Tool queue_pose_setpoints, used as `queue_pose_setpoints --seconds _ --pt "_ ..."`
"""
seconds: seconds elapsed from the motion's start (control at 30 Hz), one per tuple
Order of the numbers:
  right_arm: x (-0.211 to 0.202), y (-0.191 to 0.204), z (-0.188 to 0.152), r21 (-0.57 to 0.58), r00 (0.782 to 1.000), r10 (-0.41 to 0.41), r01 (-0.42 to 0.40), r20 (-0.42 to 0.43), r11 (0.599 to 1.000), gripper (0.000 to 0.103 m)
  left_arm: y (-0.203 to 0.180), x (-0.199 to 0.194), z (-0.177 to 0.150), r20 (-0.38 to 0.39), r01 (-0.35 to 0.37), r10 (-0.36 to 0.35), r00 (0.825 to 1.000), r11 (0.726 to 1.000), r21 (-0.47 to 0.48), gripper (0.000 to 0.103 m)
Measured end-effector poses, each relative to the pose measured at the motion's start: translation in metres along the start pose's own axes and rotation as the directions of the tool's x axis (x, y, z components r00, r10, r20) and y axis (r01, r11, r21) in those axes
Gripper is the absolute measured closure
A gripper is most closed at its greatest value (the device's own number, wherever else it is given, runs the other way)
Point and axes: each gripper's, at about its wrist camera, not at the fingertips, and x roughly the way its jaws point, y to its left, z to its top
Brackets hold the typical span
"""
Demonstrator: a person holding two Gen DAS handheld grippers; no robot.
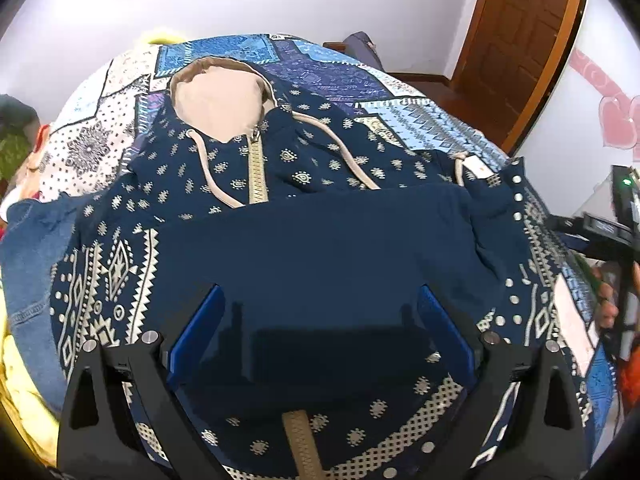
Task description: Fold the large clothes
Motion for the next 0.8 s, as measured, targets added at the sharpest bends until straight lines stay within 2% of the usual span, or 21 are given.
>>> queue_pose_setpoints --seconds 0.1,0.17,0.27,0.3,0.33,0.43,0.6,0.8 --pt "0.010 0.001 0.013 0.000 1.000 0.000 0.000 0.007 1.000 0.018 0.002 -0.005 -0.002 0.013 0.002 -0.002 1.000 1.000 -0.009 0.005" --pt "0.013 0.002 0.019 0.001 1.000 -0.004 0.004 0.020 1.000 0.025 0.005 -0.010 -0.004 0.020 -0.005 0.005 1.000 1.000 -0.013 0.005" --pt "0.013 0.008 0.028 0.003 0.999 -0.012 0.012 0.052 1.000 0.056 0.010 -0.016 -0.006 0.025 -0.028 0.028 0.999 1.000 -0.014 0.006" --pt "0.011 0.010 0.030 -0.002 0.998 -0.013 0.013 0.064 1.000 0.076 0.012 -0.019 -0.007 0.026 -0.035 0.036 0.999 0.999 -0.016 0.005" --pt "0.007 0.015 0.032 -0.013 0.996 -0.019 0.020 0.081 1.000 0.089 0.014 -0.021 -0.008 0.028 -0.038 0.038 0.999 0.999 -0.019 0.005" --pt "-0.013 0.031 0.035 -0.076 0.990 -0.026 0.036 0.137 0.996 0.093 0.021 -0.032 -0.011 0.037 -0.046 0.047 0.998 0.999 -0.028 0.005" --pt "-0.072 0.077 0.040 -0.184 0.972 0.039 0.005 0.231 0.983 0.094 0.031 -0.054 -0.016 0.065 -0.056 0.059 0.996 0.997 -0.051 0.006" --pt "-0.132 0.164 0.028 -0.326 0.944 0.147 -0.045 0.295 0.944 0.094 0.041 -0.087 -0.022 0.112 -0.054 0.063 0.992 0.996 -0.075 0.005"
